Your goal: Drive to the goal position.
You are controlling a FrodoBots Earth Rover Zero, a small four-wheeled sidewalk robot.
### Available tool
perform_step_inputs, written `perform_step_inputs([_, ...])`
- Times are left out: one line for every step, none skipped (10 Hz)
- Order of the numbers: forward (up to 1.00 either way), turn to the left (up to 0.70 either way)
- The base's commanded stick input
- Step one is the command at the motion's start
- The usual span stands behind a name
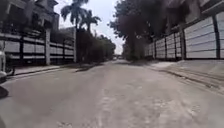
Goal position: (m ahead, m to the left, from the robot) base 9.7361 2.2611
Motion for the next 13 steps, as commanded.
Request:
perform_step_inputs([1.00,-0.40])
perform_step_inputs([1.00,0.00])
perform_step_inputs([1.00,0.00])
perform_step_inputs([1.00,0.00])
perform_step_inputs([1.00,0.00])
perform_step_inputs([1.00,0.00])
perform_step_inputs([1.00,0.00])
perform_step_inputs([1.00,0.00])
perform_step_inputs([1.00,0.00])
perform_step_inputs([1.00,0.00])
perform_step_inputs([1.00,0.00])
perform_step_inputs([1.00,0.28])
perform_step_inputs([1.00,0.40])
